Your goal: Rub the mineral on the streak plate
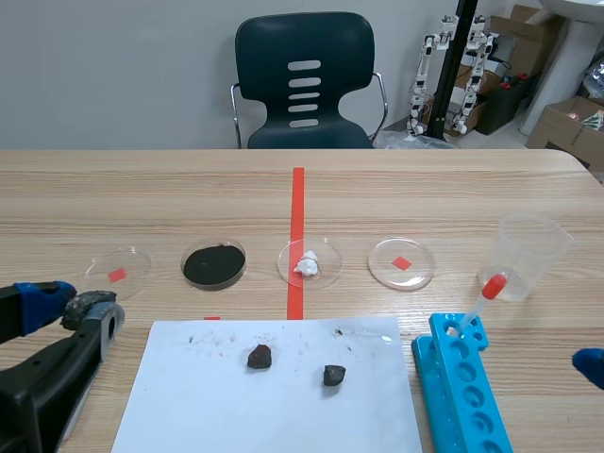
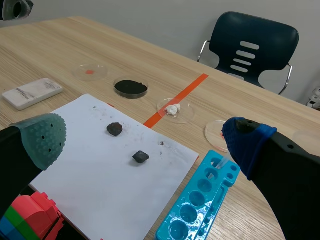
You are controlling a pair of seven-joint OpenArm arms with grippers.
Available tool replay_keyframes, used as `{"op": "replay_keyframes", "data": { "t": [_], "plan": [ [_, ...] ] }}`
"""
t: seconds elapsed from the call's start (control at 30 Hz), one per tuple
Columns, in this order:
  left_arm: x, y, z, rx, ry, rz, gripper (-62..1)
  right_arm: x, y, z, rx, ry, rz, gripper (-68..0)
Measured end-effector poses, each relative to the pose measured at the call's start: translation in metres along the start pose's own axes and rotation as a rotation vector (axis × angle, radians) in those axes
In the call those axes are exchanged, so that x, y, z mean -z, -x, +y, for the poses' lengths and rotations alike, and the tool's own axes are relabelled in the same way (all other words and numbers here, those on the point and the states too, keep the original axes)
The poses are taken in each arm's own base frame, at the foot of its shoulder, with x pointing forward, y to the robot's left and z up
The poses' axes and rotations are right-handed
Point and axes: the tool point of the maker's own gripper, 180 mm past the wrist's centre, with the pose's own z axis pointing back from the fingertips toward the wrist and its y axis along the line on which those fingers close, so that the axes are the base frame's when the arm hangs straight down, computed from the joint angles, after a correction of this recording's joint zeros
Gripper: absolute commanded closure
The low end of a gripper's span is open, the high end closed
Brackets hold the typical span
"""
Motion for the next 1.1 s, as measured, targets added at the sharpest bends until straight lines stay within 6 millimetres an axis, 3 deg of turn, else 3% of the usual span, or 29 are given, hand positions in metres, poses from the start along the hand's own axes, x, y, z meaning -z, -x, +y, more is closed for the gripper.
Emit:
{"op": "replay_keyframes", "data": {
  "t": [0.93,1.1],
  "plan": [
    [0.000,0.000,0.000,0.000,0.000,0.002,-13.0,0.000,0.000,0.000,0.000,0.000,0.000,-67.9],
    [0.000,0.015,0.001,-0.021,-0.004,0.085,-13.0,0.000,0.000,0.000,0.000,0.000,0.000,-67.9]
  ]
}}
